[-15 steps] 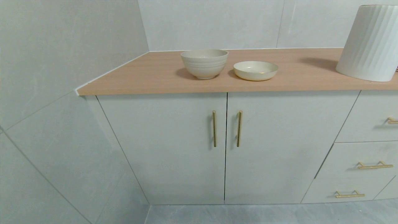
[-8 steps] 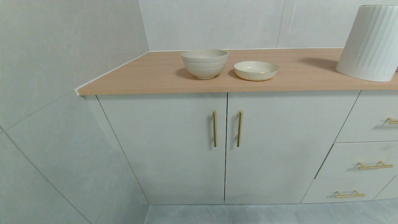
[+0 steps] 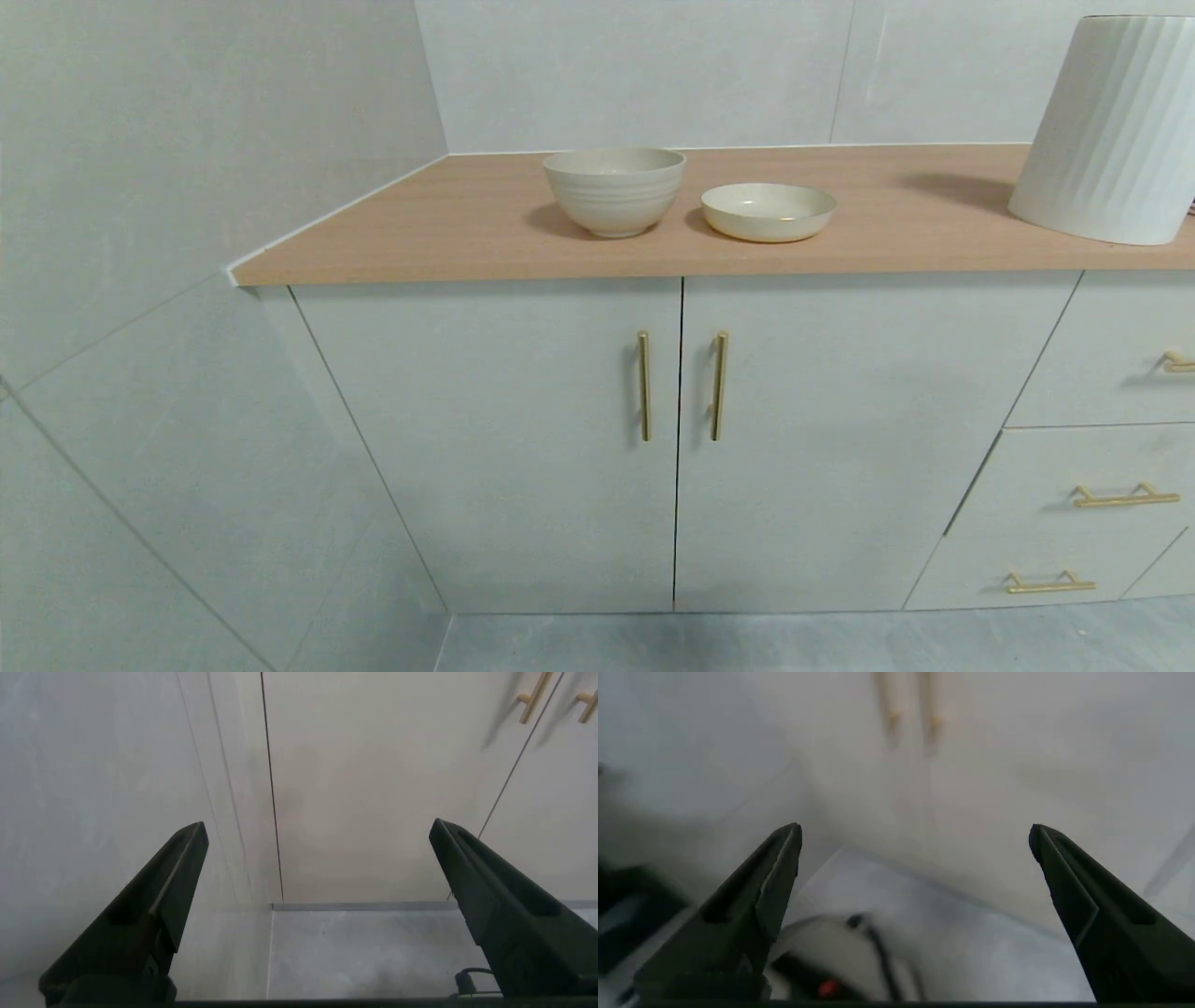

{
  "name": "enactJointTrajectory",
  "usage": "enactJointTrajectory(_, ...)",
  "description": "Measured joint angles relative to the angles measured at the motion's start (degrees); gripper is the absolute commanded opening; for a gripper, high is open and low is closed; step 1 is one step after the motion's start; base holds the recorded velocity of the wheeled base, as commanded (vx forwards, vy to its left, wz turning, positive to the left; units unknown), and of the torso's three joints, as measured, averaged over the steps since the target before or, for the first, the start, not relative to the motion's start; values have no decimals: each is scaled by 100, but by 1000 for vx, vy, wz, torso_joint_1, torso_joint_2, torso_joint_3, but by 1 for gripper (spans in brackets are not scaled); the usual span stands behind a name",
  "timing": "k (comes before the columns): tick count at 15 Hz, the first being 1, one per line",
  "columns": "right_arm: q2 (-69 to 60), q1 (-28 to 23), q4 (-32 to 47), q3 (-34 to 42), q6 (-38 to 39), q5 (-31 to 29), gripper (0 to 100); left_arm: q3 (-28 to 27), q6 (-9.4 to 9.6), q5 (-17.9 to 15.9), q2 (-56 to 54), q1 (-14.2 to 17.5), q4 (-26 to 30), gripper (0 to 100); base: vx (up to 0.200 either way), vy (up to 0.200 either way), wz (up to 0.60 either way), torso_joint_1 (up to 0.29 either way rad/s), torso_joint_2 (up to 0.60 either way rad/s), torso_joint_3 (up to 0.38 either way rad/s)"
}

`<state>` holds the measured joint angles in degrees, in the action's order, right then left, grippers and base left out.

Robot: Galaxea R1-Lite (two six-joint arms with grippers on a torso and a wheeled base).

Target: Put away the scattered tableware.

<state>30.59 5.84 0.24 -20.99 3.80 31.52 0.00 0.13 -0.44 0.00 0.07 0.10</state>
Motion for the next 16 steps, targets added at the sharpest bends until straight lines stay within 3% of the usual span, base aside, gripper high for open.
enactJointTrajectory(3,1607,890,-333,-623,7,-93,100,0,5,0,0,0,0,100,0,0,0,0,0,0)
enactJointTrajectory(8,4286,1899,-1904,-1663,93,-271,100,0,5,-2,0,-2,0,100,0,0,0,0,0,0)
enactJointTrajectory(13,6076,2274,-2247,-2961,158,-574,100,0,9,0,0,0,0,100,0,0,0,0,0,0)
enactJointTrajectory(16,6533,2291,-2405,-3115,207,-701,100,0,18,0,0,0,0,100,0,0,0,0,0,0)
